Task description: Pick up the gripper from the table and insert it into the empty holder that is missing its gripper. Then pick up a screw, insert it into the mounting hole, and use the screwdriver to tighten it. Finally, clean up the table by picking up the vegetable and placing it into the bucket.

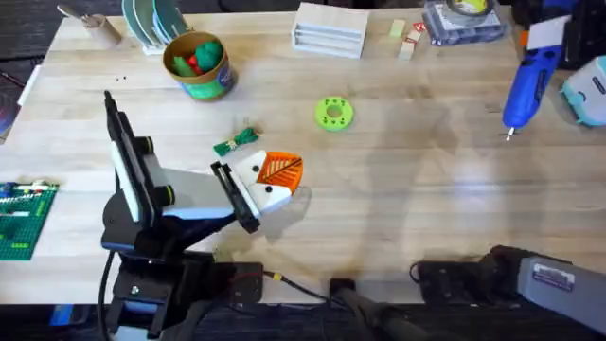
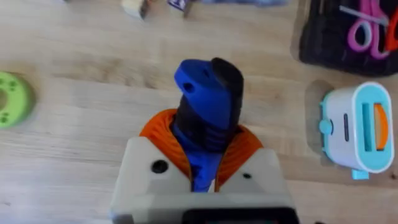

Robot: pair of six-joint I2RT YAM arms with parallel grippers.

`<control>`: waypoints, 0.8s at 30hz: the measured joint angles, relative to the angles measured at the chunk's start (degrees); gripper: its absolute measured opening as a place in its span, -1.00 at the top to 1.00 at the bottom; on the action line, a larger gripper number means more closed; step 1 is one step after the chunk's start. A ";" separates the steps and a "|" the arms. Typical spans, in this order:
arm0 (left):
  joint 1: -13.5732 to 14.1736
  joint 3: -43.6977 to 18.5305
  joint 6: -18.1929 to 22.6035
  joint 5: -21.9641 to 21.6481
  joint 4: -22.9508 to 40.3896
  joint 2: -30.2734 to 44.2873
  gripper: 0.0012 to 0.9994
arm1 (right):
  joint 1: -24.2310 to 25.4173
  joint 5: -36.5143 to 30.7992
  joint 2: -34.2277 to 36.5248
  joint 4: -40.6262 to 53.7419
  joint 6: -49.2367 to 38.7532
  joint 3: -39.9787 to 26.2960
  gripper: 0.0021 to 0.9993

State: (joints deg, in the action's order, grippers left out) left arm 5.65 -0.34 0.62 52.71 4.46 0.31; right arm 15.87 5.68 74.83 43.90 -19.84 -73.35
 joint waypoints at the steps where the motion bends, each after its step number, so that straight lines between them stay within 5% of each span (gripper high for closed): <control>1: 0.00 0.00 0.00 0.00 -0.01 -0.01 0.98 | -0.84 0.18 -1.19 0.00 0.37 0.01 0.69; 12: 0.00 0.00 0.00 0.00 -0.01 0.01 0.98 | -7.33 4.47 -13.13 -3.22 6.66 2.23 0.72; 18: 0.00 0.00 0.00 -0.02 -0.01 -0.01 0.98 | -13.15 6.93 -20.20 -15.09 14.06 15.03 0.73; 24: 0.00 0.00 0.00 -0.02 -0.01 0.00 0.98 | -26.90 8.21 -24.10 -32.36 19.78 26.35 0.74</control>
State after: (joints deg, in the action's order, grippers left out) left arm 5.65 -0.34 0.62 52.69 4.45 0.30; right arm -11.03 13.88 50.73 11.54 -0.06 -47.00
